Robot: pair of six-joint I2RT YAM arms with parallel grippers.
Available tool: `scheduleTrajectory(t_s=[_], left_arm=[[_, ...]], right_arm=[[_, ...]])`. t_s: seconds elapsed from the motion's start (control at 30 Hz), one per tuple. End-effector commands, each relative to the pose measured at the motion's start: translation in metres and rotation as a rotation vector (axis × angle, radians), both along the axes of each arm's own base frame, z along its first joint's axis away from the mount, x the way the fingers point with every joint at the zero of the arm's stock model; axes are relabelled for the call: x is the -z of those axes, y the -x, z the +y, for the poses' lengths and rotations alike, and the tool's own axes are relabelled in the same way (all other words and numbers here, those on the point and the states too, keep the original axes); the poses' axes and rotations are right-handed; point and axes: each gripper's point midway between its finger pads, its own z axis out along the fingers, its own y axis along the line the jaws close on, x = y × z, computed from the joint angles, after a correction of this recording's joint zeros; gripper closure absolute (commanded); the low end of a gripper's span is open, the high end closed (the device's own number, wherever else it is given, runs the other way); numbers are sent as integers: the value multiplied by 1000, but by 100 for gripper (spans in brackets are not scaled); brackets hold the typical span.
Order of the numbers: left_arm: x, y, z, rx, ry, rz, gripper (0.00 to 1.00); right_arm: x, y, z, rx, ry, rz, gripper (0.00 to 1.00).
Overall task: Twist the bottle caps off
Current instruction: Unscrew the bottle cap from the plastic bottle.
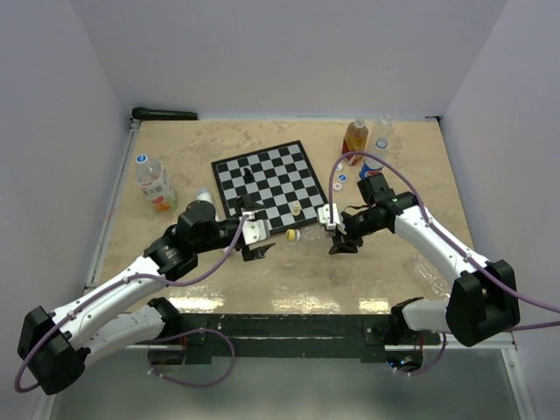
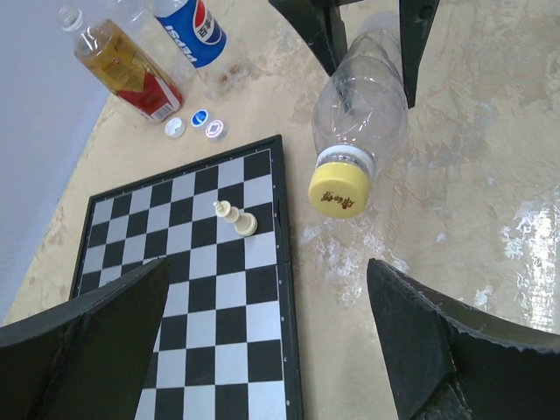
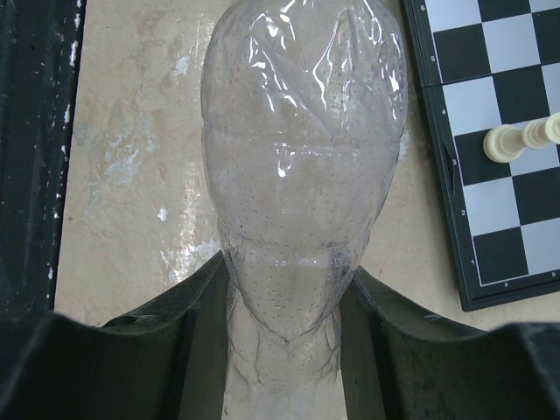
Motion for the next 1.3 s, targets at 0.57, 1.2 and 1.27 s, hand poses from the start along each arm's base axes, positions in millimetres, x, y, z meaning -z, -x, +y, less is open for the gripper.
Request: scheduleTrajectory(t_s=[0.57, 1.2, 1.27], left_arm=[[-5, 7, -25, 200, 1, -157, 2], [-1, 7, -30, 221, 3, -159, 3], [-1, 8, -30, 222, 4, -159, 3]], right_arm=[[0, 2, 0, 1, 0, 10, 98], [0, 3, 0, -1, -1, 12, 98], [1, 2, 0, -1, -1, 12, 98]])
